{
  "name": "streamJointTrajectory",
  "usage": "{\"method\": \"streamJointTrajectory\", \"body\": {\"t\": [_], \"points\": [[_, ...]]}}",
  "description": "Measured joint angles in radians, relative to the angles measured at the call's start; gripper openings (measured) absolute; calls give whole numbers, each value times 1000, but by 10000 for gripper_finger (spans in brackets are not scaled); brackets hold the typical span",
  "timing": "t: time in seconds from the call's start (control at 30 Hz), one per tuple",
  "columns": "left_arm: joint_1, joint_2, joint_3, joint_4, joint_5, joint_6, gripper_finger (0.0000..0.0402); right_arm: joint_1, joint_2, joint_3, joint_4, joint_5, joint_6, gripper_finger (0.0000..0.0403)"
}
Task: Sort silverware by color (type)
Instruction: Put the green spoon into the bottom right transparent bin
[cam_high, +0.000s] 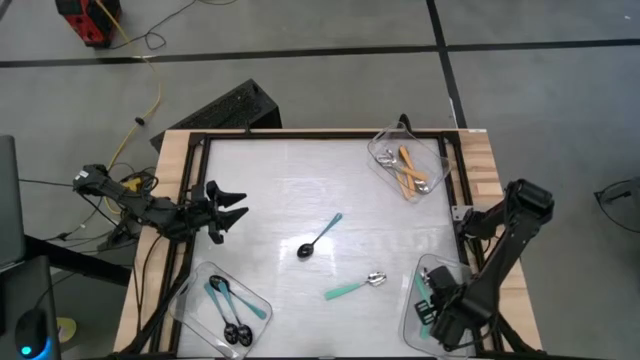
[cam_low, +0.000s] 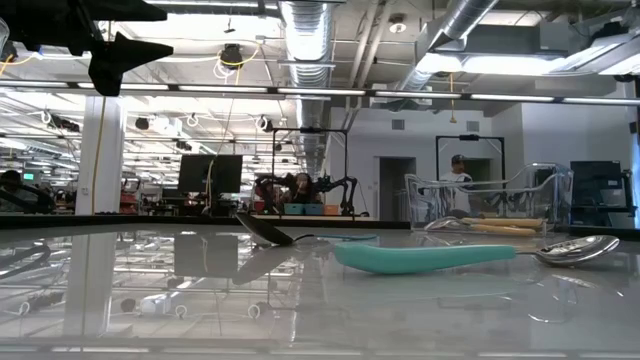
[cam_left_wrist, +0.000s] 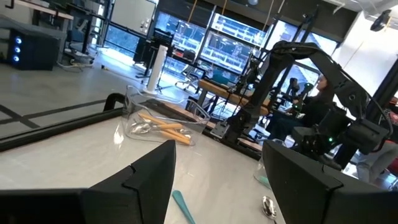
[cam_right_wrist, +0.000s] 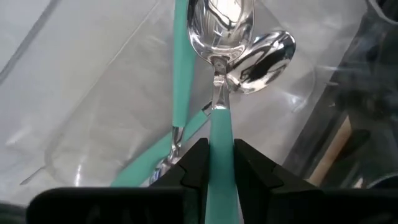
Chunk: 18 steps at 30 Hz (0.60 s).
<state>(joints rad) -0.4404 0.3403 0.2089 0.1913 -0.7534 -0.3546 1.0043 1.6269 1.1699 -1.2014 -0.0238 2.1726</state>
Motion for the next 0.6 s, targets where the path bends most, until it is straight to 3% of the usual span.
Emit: {"method": "streamJointTrajectory", "body": {"t": [0.6], "points": [[0,0,0,0,8,0,226,-12,130,-1,64,-28,-19,92]]}}
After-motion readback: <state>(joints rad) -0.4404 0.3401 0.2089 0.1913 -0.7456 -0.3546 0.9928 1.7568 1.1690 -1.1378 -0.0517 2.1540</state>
